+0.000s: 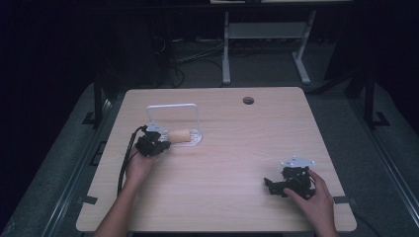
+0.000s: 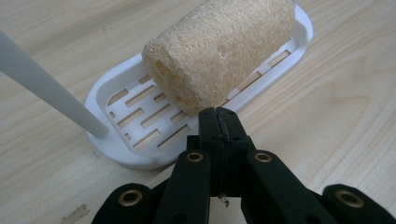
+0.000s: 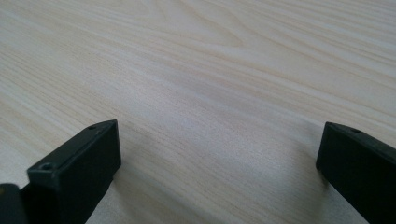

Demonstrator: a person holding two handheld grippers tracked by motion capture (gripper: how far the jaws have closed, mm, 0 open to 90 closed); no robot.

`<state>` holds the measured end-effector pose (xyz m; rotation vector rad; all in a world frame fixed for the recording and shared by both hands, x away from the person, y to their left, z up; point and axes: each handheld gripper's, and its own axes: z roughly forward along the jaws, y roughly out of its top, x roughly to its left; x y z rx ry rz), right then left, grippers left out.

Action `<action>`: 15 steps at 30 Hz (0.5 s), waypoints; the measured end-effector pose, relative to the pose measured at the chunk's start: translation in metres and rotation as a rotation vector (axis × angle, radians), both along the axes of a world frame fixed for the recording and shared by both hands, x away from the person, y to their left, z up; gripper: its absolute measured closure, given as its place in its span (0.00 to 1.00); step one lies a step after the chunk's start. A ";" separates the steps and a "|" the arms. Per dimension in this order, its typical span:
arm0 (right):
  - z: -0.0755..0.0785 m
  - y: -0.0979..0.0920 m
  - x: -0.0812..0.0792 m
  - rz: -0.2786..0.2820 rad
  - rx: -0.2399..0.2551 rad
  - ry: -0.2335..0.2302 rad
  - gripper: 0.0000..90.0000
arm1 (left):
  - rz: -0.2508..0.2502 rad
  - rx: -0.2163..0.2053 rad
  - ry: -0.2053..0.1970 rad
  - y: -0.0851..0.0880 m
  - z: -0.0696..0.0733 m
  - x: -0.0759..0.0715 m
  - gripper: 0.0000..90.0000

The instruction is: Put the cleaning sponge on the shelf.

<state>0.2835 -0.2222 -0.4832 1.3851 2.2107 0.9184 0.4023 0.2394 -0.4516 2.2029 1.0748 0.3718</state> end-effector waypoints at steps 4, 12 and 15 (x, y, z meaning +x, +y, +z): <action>0.000 0.000 0.000 0.000 0.000 0.000 0.00 | -0.014 0.000 0.004 0.001 0.002 -0.002 1.00; 0.000 0.000 0.000 0.000 0.000 0.000 0.00 | -0.017 -0.029 0.001 0.002 0.013 -0.008 0.96; 0.000 0.000 0.000 0.000 0.000 0.001 0.00 | -0.021 -0.028 0.009 0.001 0.014 -0.011 0.88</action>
